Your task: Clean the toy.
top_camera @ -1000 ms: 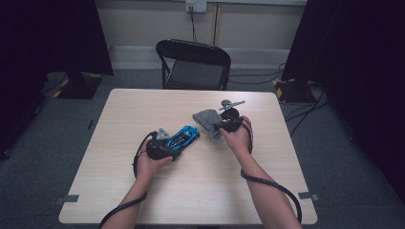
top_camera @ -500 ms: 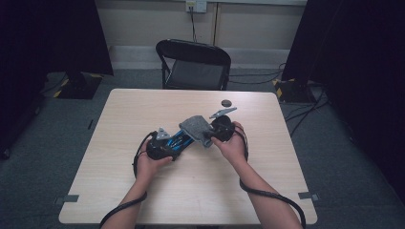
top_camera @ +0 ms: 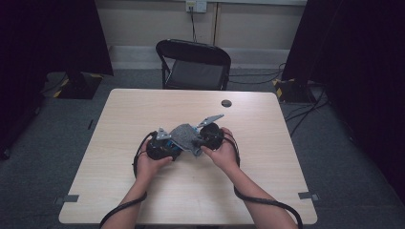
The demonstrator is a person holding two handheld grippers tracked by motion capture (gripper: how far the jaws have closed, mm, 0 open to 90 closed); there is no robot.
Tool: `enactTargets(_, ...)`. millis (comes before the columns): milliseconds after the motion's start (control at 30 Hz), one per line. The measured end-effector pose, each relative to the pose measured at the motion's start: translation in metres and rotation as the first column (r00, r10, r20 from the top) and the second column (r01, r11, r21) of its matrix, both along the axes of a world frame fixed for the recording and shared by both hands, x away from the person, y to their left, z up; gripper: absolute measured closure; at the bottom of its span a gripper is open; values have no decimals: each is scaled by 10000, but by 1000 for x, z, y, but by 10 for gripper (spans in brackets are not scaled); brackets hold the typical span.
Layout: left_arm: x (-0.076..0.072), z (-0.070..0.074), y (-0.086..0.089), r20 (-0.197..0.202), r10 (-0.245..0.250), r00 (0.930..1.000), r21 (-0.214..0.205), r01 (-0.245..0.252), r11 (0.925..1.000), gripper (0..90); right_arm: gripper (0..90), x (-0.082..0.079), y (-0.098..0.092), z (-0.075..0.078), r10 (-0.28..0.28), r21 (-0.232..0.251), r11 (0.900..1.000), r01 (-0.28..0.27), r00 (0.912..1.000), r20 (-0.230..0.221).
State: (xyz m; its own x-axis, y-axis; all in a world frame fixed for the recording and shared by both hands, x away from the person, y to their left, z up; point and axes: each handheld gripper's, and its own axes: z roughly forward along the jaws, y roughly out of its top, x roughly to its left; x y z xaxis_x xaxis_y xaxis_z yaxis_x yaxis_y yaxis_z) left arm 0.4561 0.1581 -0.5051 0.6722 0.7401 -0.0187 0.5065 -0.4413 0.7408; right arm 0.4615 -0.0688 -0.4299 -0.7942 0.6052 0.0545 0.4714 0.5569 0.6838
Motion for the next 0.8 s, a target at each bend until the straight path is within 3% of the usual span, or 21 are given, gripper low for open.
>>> enactTargets(300,0,0,0,-20,13,10000,-25,-13,10000,243,748,-5,18,-7,519,-224,9984,-523,9985,-163)
enactTargets(433,0,0,0,-1,3,10000,-6,-3,10000,243,748,-7,26,-9,825,-645,9945,-826,9966,-42)
enactTargets(800,0,0,0,-3,-2,10000,3,2,10000,243,748,0,32,-16,571,-995,9933,-585,9982,-173)
